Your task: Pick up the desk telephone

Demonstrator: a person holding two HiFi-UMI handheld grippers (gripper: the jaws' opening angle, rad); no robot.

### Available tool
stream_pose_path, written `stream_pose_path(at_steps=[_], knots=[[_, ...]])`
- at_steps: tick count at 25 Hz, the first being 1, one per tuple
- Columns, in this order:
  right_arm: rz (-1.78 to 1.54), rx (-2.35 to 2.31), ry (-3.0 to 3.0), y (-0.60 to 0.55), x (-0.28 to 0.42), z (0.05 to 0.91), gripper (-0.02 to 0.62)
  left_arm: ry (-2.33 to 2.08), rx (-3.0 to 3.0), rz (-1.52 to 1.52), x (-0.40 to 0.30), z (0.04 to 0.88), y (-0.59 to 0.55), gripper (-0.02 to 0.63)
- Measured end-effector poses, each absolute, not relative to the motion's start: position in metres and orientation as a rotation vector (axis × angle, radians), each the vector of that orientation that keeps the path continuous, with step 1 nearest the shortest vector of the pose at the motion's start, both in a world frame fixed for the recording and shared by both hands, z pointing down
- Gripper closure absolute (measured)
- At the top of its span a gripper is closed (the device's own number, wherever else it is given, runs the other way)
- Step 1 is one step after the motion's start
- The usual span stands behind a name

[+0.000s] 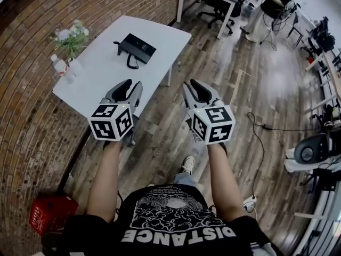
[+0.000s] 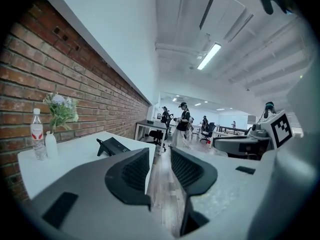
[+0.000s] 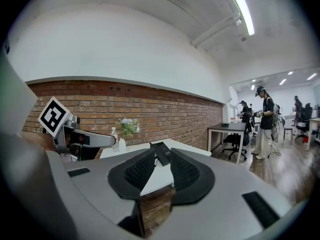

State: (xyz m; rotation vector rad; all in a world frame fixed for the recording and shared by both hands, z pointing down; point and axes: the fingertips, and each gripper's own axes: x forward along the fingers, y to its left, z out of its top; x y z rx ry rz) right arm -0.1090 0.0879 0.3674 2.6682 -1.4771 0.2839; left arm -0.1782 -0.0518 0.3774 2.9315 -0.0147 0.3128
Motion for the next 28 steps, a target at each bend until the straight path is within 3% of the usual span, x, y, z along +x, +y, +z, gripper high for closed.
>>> stream_pose_path(at_steps=[13,20,28], knots=[[0.305,2.587,-1.603,0.129,0.039,0.363,0.490,-0.165,2.921,0.341,-0.043,0.372,-0.007,0.409],[0.308,2.550,-1.680,0.140,0.089,0.364,0.384,-0.273,2.925,0.325,0.001,0.369,0.004,0.363],[0.333,2.514,-1.738,0.134,0.129,0.373,0.349,-0.390,2.898,0.338,0.026,0.376,-0.008,0.322]])
